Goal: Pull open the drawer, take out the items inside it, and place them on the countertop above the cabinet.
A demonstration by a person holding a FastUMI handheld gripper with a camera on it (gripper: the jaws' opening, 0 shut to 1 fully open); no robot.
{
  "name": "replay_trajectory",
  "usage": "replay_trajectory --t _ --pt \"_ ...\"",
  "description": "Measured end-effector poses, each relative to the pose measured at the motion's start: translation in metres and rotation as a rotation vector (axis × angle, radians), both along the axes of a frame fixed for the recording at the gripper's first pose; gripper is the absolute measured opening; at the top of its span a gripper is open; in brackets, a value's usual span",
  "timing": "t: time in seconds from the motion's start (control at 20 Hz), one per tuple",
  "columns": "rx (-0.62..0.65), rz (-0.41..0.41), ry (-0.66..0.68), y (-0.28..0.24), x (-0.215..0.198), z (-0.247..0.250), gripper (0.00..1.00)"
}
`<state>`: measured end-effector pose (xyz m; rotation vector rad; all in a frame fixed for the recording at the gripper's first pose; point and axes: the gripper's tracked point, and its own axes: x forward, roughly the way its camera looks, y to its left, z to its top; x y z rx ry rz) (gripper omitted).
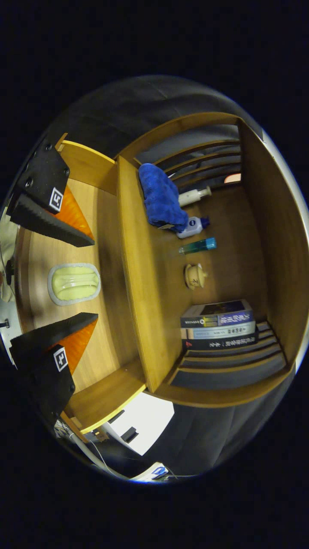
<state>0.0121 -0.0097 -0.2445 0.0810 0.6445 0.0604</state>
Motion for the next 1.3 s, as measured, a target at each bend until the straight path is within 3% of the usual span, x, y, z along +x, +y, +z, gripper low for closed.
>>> replay_trajectory --t 0.2,0.45,0.7,0.75,0.95,1.05,1.1,1.3 --pt "-0.03 0.006 0.16 -0.001 0.015 -0.03 0.99" --pt "-0.088 0.014 0.341 -0.006 0.023 -0.067 0.92" --pt "-0.083 0.001 0.424 -0.007 0.023 -0.089 0.8" --pt "-0.085 0.003 0.438 -0.007 0.022 -0.092 0.77" --pt "-0.091 0.011 0.471 -0.002 0.025 -0.098 0.42" --pt "-0.092 0.01 0.466 -0.001 0.022 -0.094 0.43" --pt "-0.097 0.007 0.474 0.0 0.023 -0.096 0.26" --pt "-0.102 -0.003 0.462 0.001 0.023 -0.091 0.23"
